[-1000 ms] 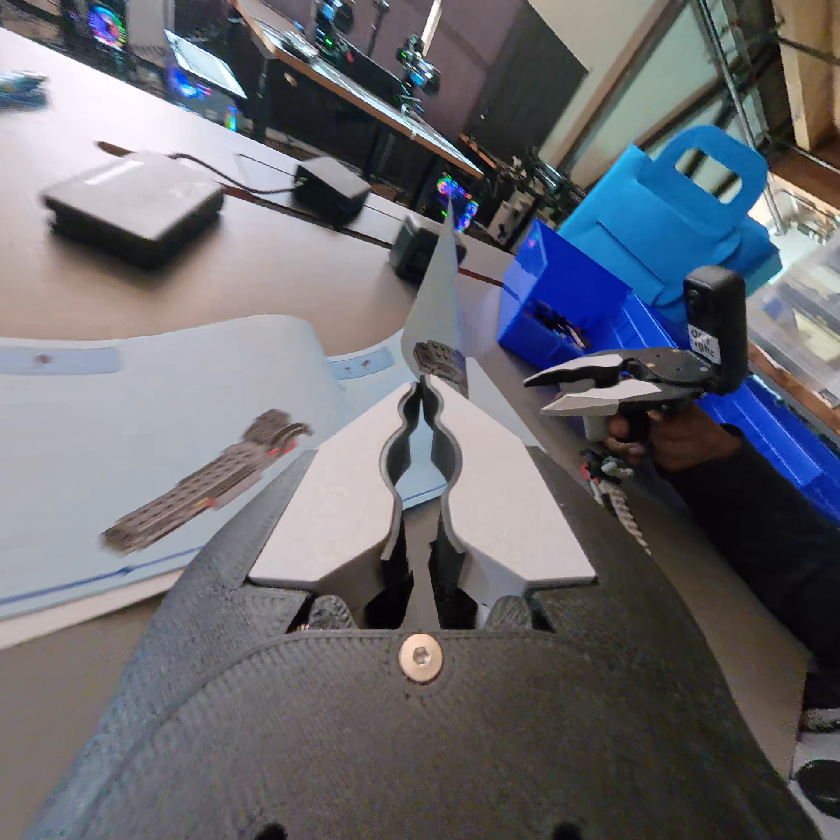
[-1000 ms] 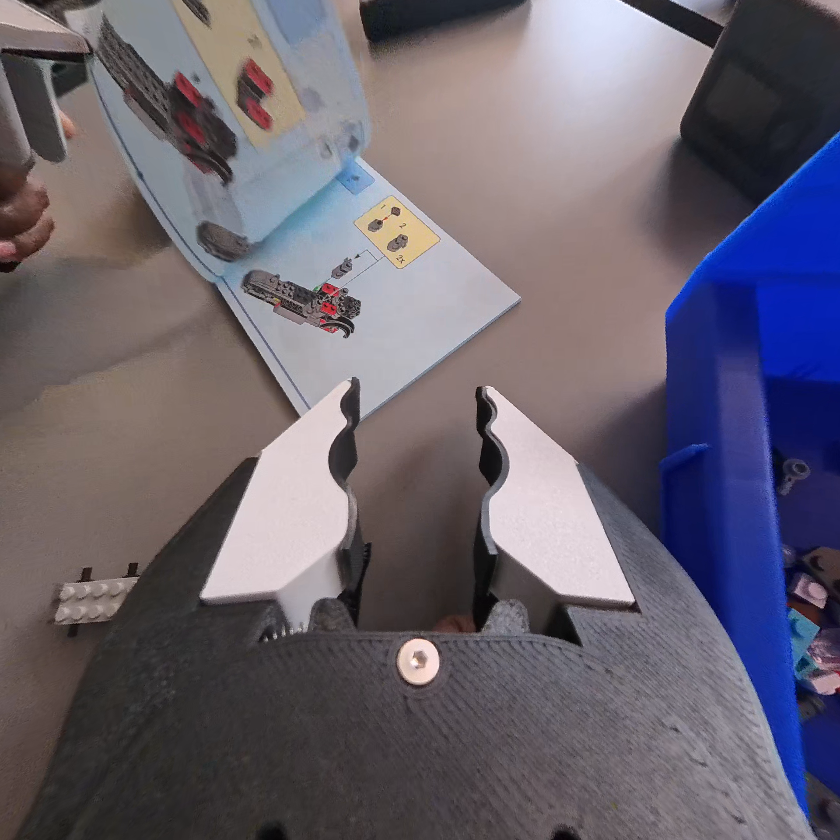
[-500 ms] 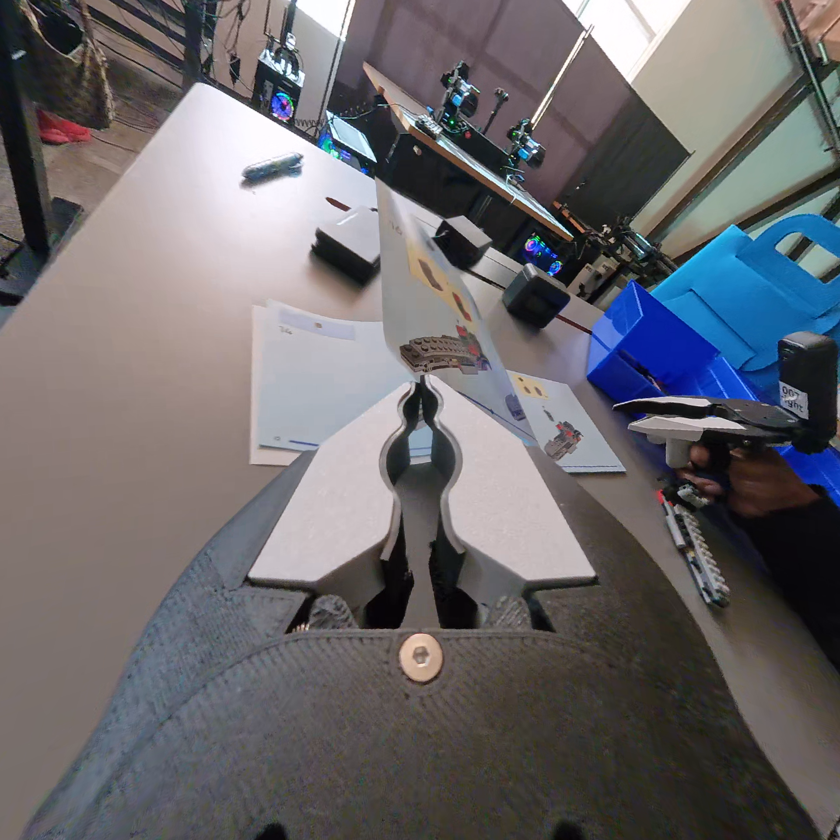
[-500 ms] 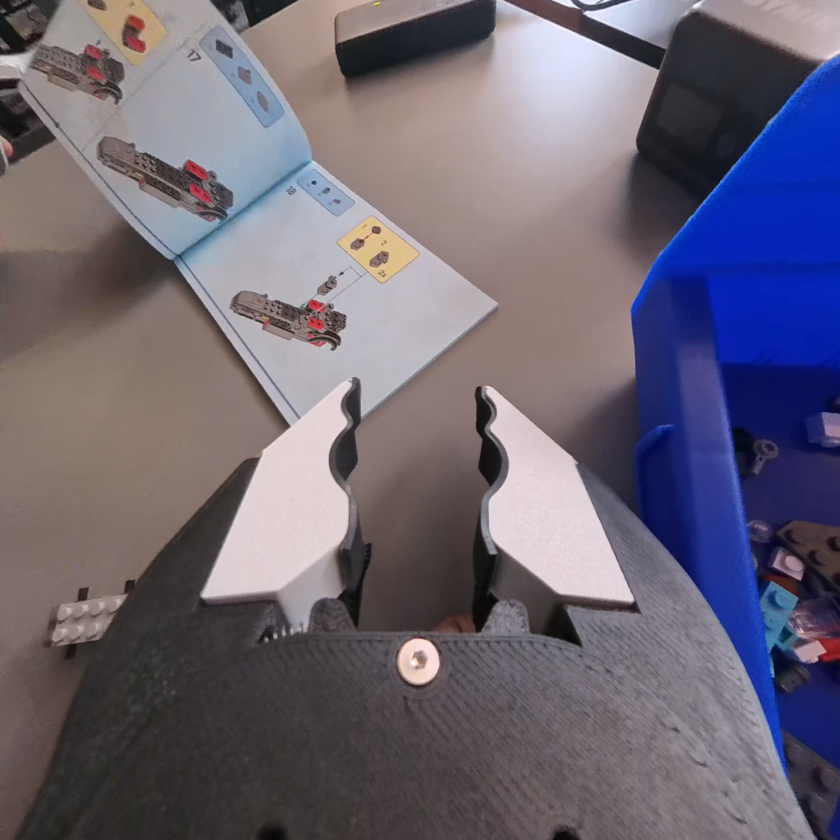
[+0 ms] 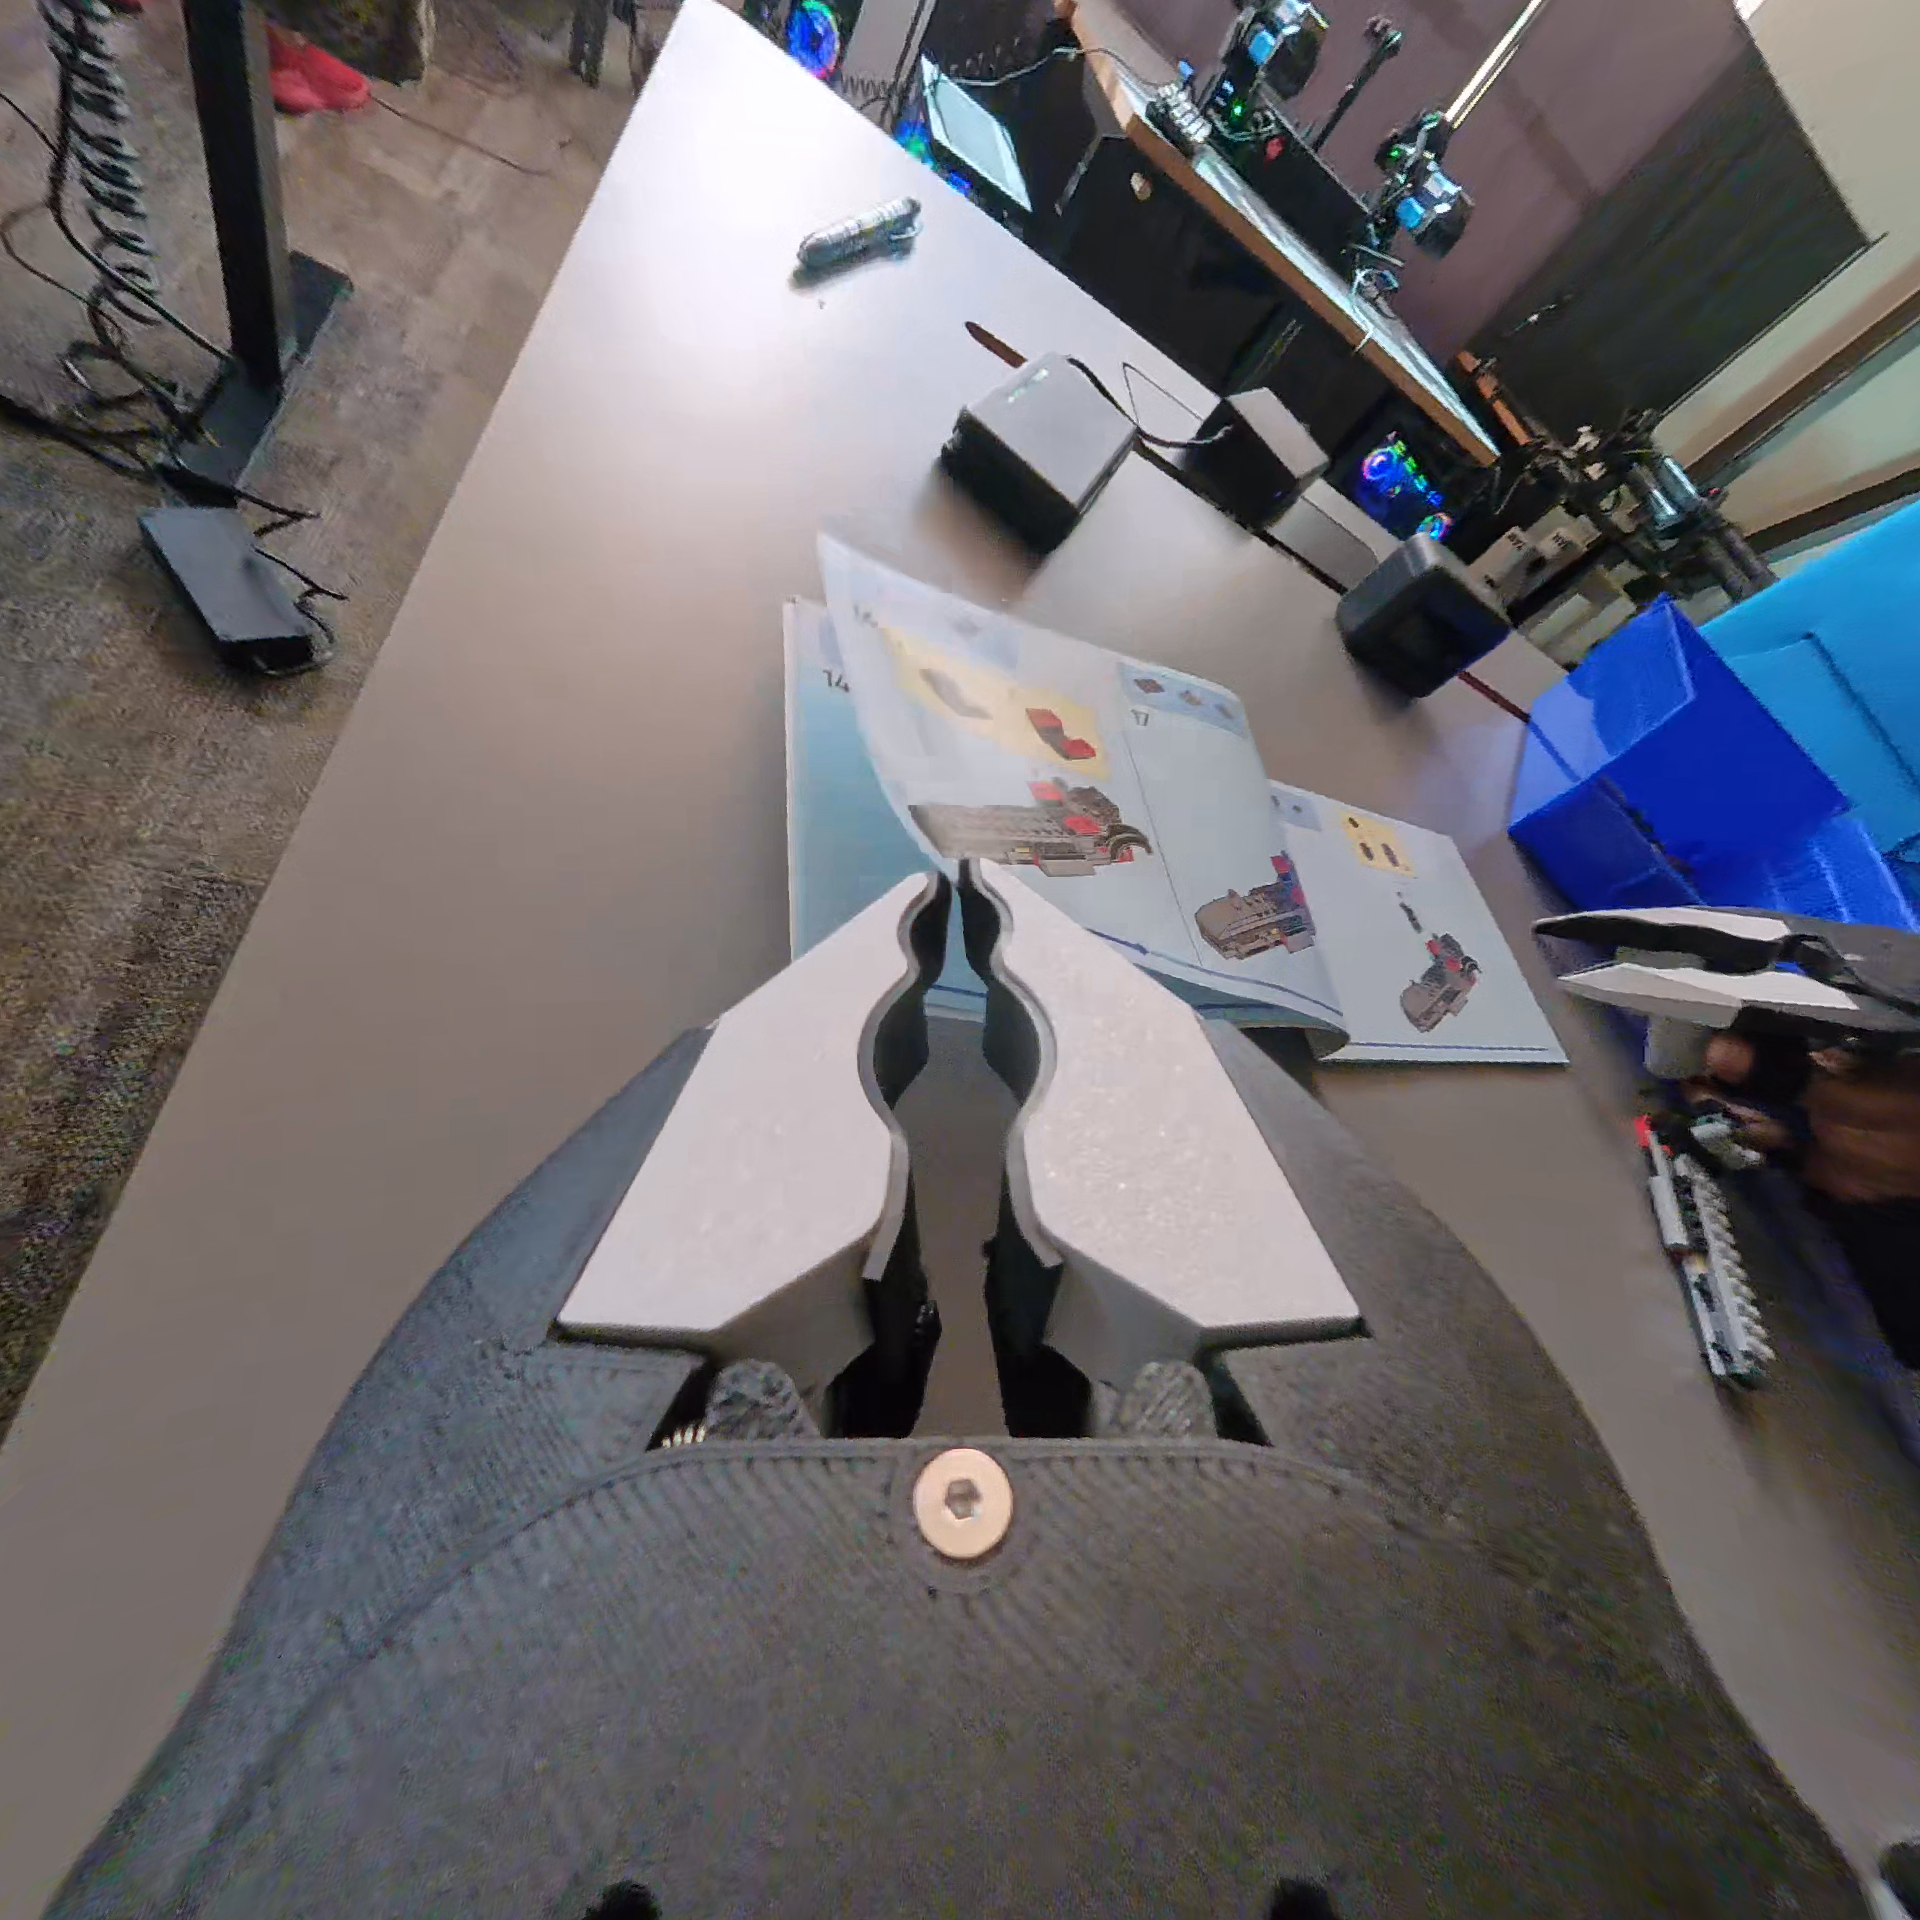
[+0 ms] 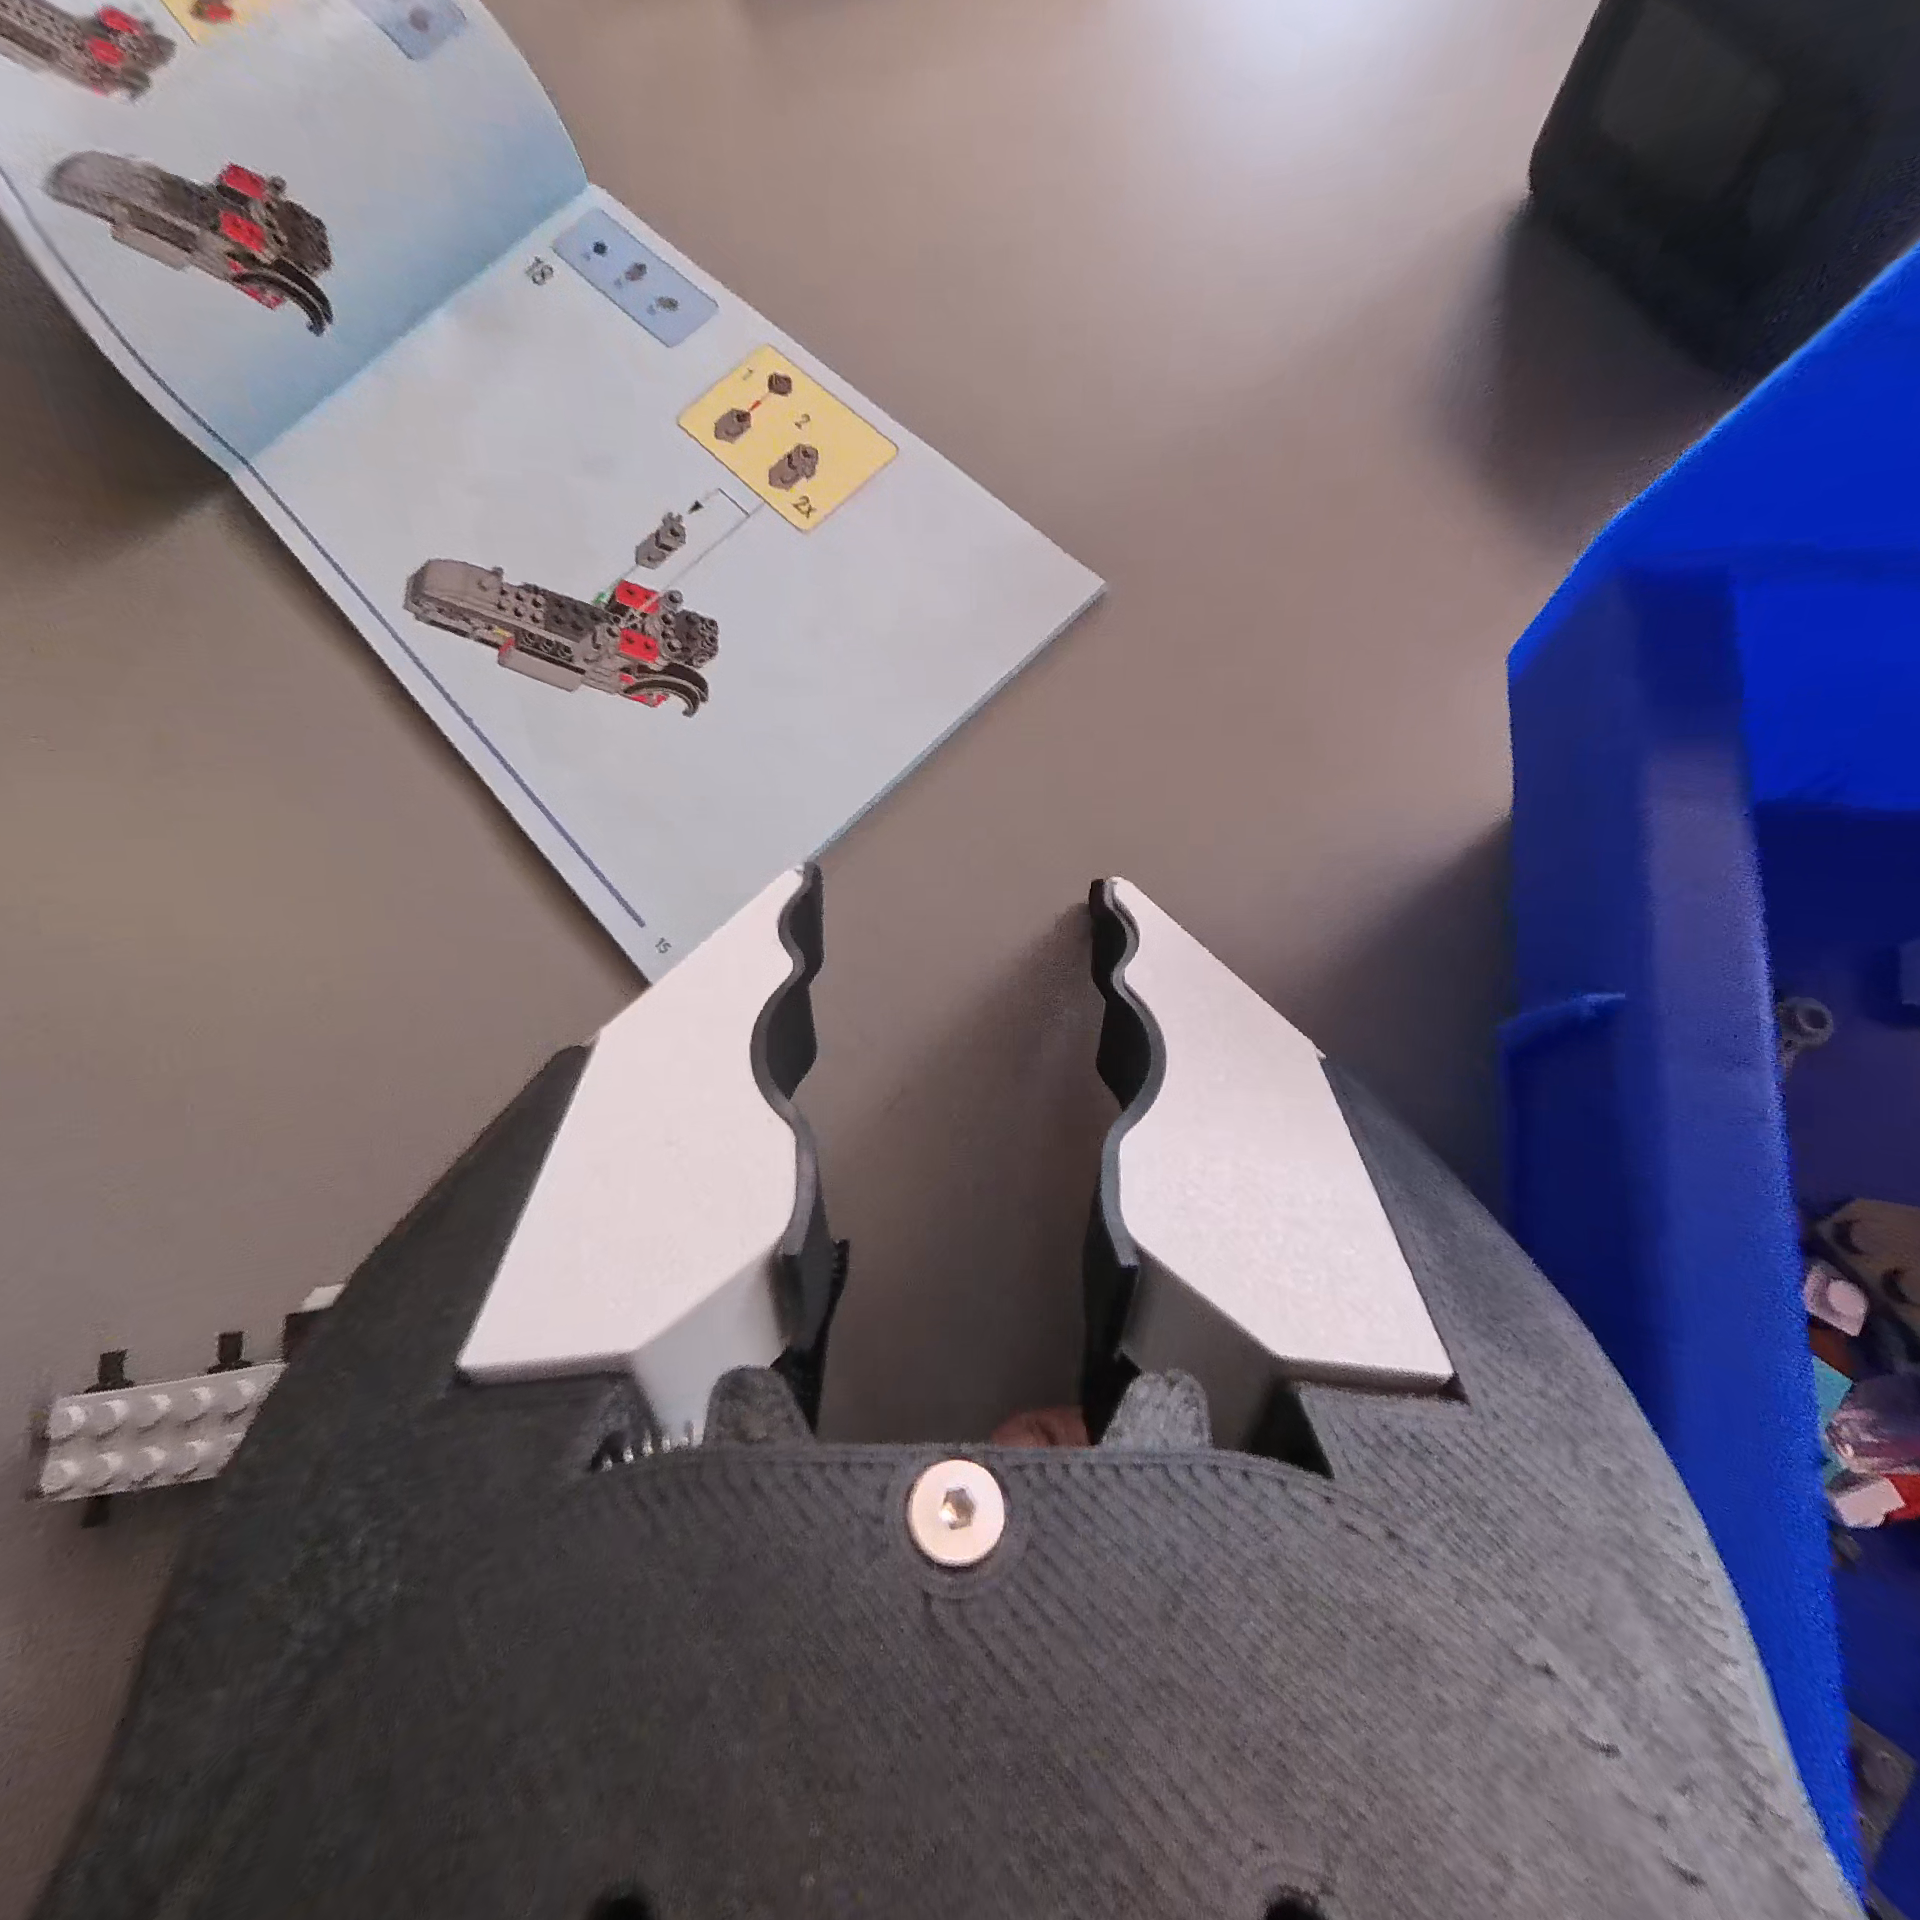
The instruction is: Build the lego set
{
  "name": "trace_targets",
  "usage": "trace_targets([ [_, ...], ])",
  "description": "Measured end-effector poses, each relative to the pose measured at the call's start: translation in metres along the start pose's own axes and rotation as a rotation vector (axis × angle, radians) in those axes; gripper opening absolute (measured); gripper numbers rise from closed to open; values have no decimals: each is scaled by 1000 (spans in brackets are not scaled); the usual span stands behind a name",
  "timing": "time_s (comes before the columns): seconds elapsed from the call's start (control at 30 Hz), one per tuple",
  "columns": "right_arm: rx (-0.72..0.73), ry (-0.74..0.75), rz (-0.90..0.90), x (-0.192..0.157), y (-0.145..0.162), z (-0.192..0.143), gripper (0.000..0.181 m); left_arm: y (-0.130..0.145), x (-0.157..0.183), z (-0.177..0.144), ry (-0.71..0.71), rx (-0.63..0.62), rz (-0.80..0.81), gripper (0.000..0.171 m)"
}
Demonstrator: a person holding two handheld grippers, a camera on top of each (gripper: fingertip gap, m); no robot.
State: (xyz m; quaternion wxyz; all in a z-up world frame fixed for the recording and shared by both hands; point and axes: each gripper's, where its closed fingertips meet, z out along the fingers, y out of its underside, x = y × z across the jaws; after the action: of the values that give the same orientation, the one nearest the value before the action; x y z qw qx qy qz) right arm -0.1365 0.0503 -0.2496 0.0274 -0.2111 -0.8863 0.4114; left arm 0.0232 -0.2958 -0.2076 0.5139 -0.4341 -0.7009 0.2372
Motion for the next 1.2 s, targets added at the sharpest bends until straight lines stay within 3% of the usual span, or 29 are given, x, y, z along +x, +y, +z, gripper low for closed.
trace_targets([
  [0.3, 9, 6, 6, 1, -1, -1, 53, -2, -5, -3, 28, -3, -39, 20],
  [0.47, 20, 2, 0, 0, -2, -2, 53, -5, -24, -12, -73, -11, 58, 28],
  [0.67, 15, -8, 2, -1, -2, -1, 54, -9, -29, -14, -23, 4, -21, 35],
  [1.2, 3, -4, 9, 1, -1, 0, 51, -8, -32, -13, -18, -1, -60, 35],
])
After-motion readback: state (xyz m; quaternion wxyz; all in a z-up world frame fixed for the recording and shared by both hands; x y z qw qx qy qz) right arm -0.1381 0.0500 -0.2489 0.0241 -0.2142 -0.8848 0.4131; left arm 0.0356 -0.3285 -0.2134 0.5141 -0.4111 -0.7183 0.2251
